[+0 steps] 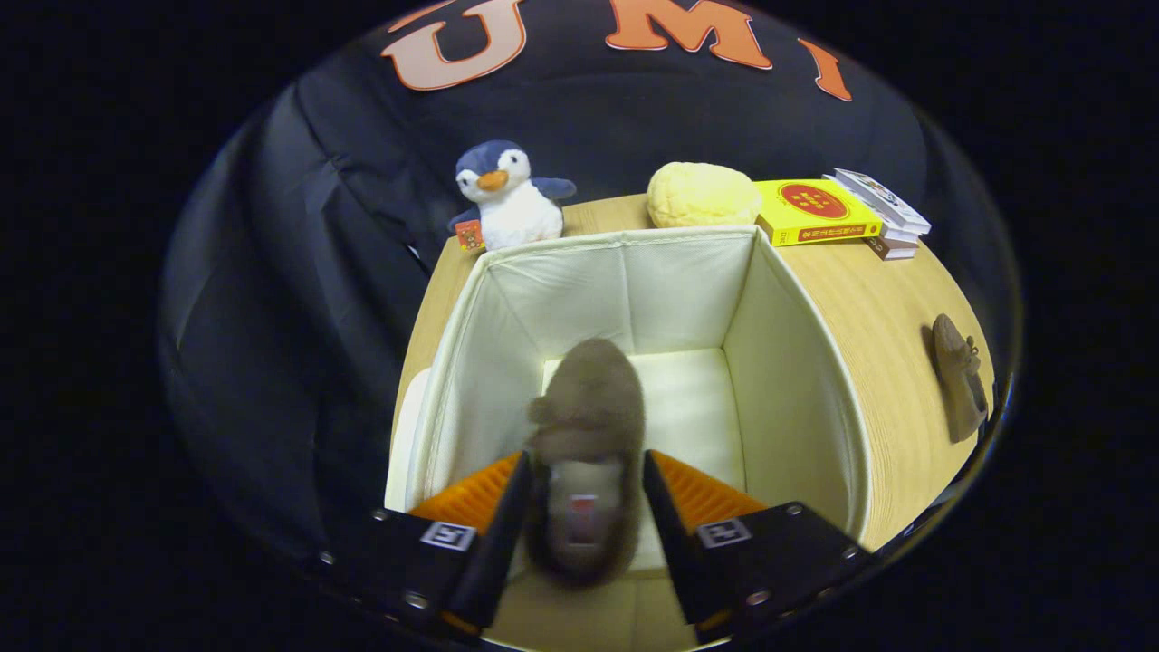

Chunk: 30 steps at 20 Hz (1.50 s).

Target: Open the storage box then place both shoes into the box .Put the left shoe in first, then the right shoe, with the right side of both shoes facing outward in a uniform manner.

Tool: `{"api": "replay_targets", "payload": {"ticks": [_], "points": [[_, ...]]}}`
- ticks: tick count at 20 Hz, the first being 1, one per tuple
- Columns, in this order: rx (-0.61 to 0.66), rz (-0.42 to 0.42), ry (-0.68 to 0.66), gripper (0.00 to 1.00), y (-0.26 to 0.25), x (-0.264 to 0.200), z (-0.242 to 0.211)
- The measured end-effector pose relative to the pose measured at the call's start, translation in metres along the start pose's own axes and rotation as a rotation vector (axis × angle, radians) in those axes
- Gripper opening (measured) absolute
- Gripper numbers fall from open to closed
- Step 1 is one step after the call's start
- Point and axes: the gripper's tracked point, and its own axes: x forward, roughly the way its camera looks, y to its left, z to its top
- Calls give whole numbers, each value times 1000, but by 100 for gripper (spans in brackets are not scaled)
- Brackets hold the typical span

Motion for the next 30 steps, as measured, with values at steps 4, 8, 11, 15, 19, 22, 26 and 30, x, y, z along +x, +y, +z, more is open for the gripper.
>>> {"api": "replay_targets", "payload": {"ticks": [4, 8, 11, 15, 19, 22, 26, 30], "points": [[1, 42, -62, 99, -15, -26, 16], [32, 35, -142, 99, -68, -56, 39], [93, 39, -183, 96, -107, -79, 53], [130, 17, -252, 98, -177, -108, 74], [122, -87, -294, 98, -274, -123, 78], [69, -180, -296, 98, -350, -132, 73], [33, -250, -267, 98, -438, -133, 58], [-14, -285, -220, 99, -508, -127, 37]]}}
